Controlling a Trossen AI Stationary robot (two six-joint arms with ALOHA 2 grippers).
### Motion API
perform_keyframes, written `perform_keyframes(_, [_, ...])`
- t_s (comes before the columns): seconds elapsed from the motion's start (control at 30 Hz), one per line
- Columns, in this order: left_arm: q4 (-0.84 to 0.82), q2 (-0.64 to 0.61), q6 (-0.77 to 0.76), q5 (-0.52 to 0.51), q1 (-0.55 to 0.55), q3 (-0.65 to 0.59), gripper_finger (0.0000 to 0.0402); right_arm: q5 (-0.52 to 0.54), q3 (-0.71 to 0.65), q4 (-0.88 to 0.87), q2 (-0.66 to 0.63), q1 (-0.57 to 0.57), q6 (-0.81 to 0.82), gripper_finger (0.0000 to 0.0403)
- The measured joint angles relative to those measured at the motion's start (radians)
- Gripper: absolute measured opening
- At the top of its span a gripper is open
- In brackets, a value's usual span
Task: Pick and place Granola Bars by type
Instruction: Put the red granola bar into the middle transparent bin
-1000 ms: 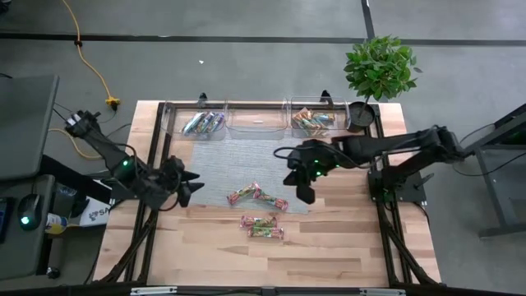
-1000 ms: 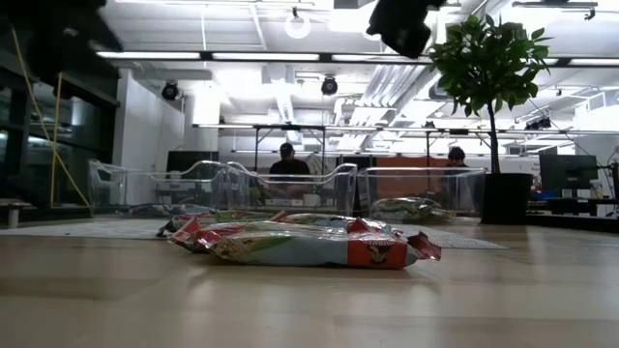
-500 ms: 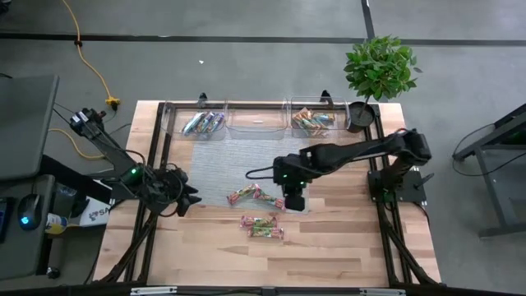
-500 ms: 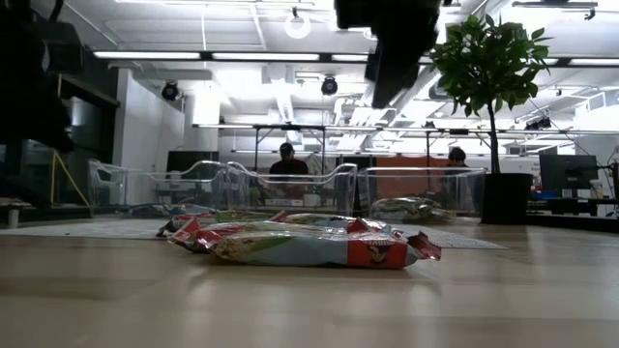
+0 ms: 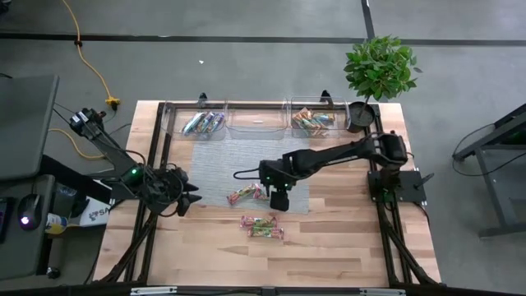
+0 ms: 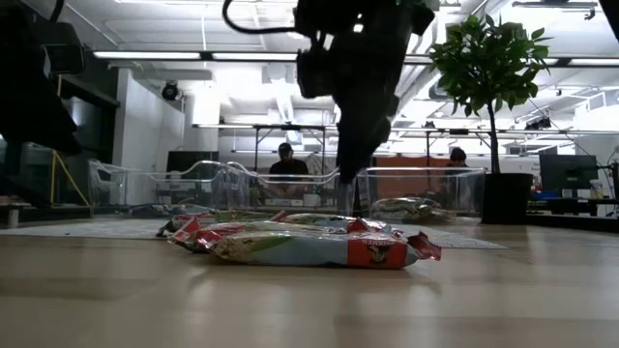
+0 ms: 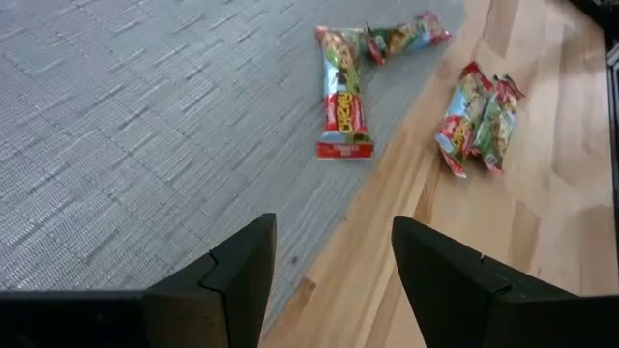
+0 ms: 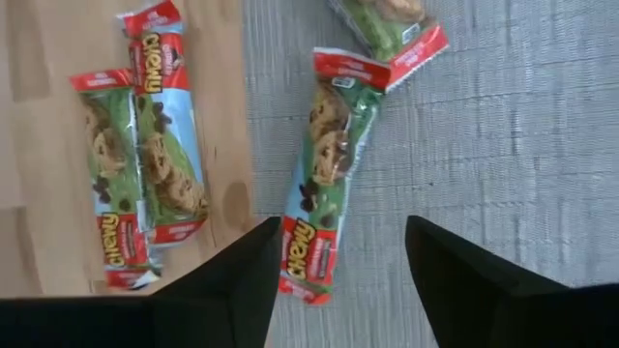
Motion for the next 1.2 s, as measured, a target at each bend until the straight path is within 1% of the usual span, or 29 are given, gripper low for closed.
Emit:
perform_keyframes(0.27, [0.016,0.000,0.008,-0.011,0.000,0.000,0.0206,0.018,0.000,0.042,0.058,0.016,0.005,0.0207])
perform_keyframes(0.33, [0.056,-0.002,0.046,-0.024,0.000,0.000,0.0206,0.019,0.000,0.063,0.067,0.018,0.019,0.0207])
perform_keyframes(0.5, [0.177,-0.003,0.148,-0.113,0.000,0.000,0.0206,0.025,0.000,0.096,0.082,0.019,0.048,0.0207])
perform_keyframes(0.6, [0.247,-0.003,0.191,-0.111,0.000,-0.007,0.0206,0.027,0.000,0.099,0.083,0.019,0.053,0.0207])
perform_keyframes(0.77, [0.358,-0.002,0.175,-0.094,0.000,-0.084,0.0206,0.036,0.000,0.111,0.083,0.019,0.054,0.0207])
perform_keyframes(0.87, [0.429,-0.002,0.153,-0.107,0.000,-0.133,0.0206,0.041,0.000,0.112,0.084,0.021,0.061,0.0207])
perform_keyframes(1.13, [0.658,-0.003,0.169,-0.078,0.000,-0.228,0.0206,0.071,-0.001,0.120,0.093,0.031,0.072,0.0207])
perform_keyframes(1.2, [0.718,-0.003,0.171,-0.069,0.000,-0.254,0.0206,0.078,-0.011,0.149,0.093,0.030,0.073,0.0207])
